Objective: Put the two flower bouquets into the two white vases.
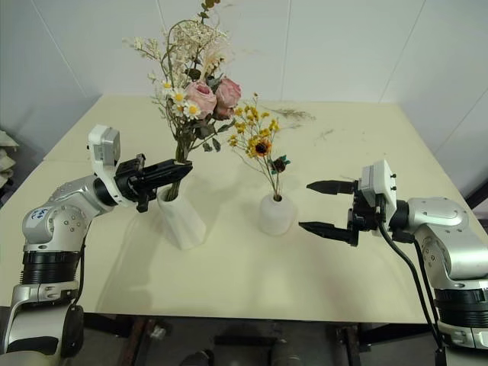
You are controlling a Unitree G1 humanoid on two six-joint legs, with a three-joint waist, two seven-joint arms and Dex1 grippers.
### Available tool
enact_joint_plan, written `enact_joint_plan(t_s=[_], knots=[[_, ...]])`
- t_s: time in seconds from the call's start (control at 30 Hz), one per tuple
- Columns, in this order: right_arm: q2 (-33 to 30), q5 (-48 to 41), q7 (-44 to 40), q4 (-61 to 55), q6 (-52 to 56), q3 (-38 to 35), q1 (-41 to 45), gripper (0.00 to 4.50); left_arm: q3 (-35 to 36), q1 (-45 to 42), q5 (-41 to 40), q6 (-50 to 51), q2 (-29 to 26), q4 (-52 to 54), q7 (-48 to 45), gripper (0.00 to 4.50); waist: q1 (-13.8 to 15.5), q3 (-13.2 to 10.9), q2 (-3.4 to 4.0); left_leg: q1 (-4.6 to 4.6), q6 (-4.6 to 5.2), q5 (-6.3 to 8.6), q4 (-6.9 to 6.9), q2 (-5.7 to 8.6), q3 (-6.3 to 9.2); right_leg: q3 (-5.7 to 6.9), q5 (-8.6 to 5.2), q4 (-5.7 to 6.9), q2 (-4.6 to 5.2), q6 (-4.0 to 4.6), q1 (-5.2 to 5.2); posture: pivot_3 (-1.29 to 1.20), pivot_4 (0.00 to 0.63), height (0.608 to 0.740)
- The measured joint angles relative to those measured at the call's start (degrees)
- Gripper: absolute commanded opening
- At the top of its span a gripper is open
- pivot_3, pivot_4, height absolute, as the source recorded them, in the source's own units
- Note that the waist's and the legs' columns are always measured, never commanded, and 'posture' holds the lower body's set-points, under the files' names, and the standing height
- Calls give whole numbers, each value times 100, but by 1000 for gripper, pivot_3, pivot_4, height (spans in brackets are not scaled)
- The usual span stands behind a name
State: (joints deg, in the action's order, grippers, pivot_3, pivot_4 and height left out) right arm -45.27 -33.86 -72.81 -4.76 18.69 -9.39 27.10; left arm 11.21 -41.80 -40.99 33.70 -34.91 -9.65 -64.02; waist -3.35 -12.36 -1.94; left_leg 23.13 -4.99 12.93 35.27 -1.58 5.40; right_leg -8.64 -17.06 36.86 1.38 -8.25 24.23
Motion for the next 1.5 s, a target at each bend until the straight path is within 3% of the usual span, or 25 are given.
enact_joint_plan(t_s=[0.53, 1.03, 1.5], knots=[[0, 80, 0, 30, -12, 6, 54, 4500, -1, -2, 118, 77, -304, -17, -71, 119, -9, 0, 0, 0, 0, 0, 0, 0, 0, 0, 0, 0, 0, 0, 0, 0, 150, 740], [0, 124, -6, 81, -102, 56, 129, 4500, -82, -70, 246, 196, -319, -55, -54, 4473, -4, 0, 0, 0, 0, 0, 0, 0, 0, 0, 0, 0, 0, 0, 0, 0, 150, 740], [-1, 131, -4, 95, -110, 56, 124, 4500, 24, 247, 352, 2, -1093, 204, -329, 4473, -7, -1, 1, 0, 0, 0, -2, -1, 0, 1, -3, -1, 0, 5, 0, 0, 150, 740]])
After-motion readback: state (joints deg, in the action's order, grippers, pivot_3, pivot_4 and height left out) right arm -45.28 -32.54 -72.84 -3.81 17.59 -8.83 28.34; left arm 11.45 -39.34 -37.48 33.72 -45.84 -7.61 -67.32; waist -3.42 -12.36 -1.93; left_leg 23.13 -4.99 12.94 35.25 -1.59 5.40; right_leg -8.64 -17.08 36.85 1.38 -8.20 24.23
